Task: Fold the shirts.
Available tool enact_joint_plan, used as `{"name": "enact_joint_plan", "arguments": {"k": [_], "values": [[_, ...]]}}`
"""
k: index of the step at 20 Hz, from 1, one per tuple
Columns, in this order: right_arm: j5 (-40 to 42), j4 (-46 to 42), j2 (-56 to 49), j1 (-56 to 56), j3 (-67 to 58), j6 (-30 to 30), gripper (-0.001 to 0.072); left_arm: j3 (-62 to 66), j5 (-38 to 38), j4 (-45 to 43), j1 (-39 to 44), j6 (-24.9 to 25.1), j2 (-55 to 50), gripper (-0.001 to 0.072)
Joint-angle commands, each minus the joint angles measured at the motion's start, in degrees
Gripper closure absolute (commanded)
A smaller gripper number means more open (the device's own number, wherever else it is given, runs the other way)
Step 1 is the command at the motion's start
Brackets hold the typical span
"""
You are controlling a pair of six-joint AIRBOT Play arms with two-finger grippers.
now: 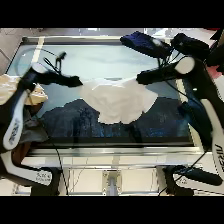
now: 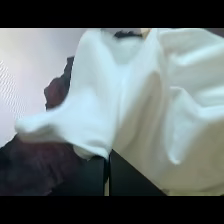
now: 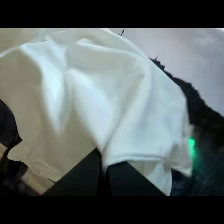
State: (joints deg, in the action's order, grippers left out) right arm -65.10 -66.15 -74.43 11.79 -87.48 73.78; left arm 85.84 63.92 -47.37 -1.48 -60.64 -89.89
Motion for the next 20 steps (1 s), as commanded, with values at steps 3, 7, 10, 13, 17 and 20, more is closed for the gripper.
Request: {"name": "enact_joint_plan", "arguments": {"k": [3,7,10,13,17,20], "values": [[-12.66,-5.55,17.75,0.04,-17.14,0.28,0.0699,3.13,3.34,2.05,-10.95,0.22,28.81,0.0693],[-9.46,-2.93,27.26,0.04,-26.43,0.28,0.07,3.13,-12.04,2.08,-12.48,0.26,47.67,0.0693],[-9.51,-3.04,28.35,0.04,-28.57,0.28,0.07,3.1,-14.75,1.79,-12.46,0.24,53.83,0.0693],[-7.93,-6.45,25.03,0.04,-28.28,0.17,0.07,3.02,-3.96,2.91,-12.44,-2.16,53.44,0.0693],[5.51,-8.7,11.41,0.04,-28.28,0.09,0.0701,-3.78,19.41,2.89,-12.44,-8.61,50.07,0.0694],[10.38,0.39,-5.33,0.04,-28.28,0.79,0.0702,-20.63,20.2,2.97,-12.28,-8.63,51.87,0.0694]]}}
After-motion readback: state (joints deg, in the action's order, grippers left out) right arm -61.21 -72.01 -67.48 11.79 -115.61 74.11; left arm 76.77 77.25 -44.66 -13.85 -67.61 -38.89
